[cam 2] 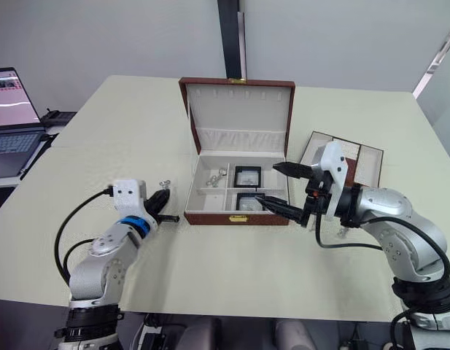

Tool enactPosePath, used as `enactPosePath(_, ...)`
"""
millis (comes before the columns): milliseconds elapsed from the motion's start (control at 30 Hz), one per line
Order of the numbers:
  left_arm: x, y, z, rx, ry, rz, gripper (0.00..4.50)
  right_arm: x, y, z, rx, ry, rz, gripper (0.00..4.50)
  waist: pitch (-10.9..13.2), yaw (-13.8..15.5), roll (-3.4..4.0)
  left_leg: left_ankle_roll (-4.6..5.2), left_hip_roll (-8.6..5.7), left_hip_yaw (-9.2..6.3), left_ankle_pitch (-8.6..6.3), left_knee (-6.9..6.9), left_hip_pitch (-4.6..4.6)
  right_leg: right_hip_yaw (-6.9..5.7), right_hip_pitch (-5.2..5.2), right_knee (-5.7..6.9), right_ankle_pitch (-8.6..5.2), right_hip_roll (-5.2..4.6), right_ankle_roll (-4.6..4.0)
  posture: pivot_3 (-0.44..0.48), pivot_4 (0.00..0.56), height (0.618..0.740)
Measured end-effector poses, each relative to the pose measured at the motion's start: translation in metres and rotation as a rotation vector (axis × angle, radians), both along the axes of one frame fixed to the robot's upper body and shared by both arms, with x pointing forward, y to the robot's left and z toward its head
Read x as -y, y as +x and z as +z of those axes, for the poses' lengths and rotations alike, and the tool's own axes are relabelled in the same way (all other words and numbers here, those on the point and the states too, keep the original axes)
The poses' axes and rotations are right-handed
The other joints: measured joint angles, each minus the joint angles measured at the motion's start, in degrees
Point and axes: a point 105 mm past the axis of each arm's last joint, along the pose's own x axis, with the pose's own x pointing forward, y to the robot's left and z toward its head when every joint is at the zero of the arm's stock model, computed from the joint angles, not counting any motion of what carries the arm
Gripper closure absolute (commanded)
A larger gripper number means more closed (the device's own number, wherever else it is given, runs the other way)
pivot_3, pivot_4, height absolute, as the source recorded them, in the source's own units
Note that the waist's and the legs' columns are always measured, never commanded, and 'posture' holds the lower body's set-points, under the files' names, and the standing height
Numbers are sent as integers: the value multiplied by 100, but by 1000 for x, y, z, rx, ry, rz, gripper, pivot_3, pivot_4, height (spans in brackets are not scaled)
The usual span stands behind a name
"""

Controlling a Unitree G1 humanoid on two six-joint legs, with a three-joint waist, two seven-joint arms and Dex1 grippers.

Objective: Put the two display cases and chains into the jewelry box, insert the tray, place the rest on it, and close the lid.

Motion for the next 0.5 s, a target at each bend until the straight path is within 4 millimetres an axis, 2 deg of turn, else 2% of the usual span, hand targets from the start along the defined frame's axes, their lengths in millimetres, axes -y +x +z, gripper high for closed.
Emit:
enactPosePath(233, 7, -2, 33, 47, 21, -104, 4482, 4, -2, 5, 5, 4, 10, 0, 1, -1, -1, 0, 0, -1, 0, -1, 0, -1, -1, -2, 0, 1, 0, 0, 150, 740)
enactPosePath(500, 27, -12, 68, 84, 24, -374, 4482, 8, -4, 5, 14, -1, -12, 0, 2, -3, 0, 0, 1, 1, 0, -5, -1, -2, -2, -8, -1, 1, 0, 0, 150, 740)
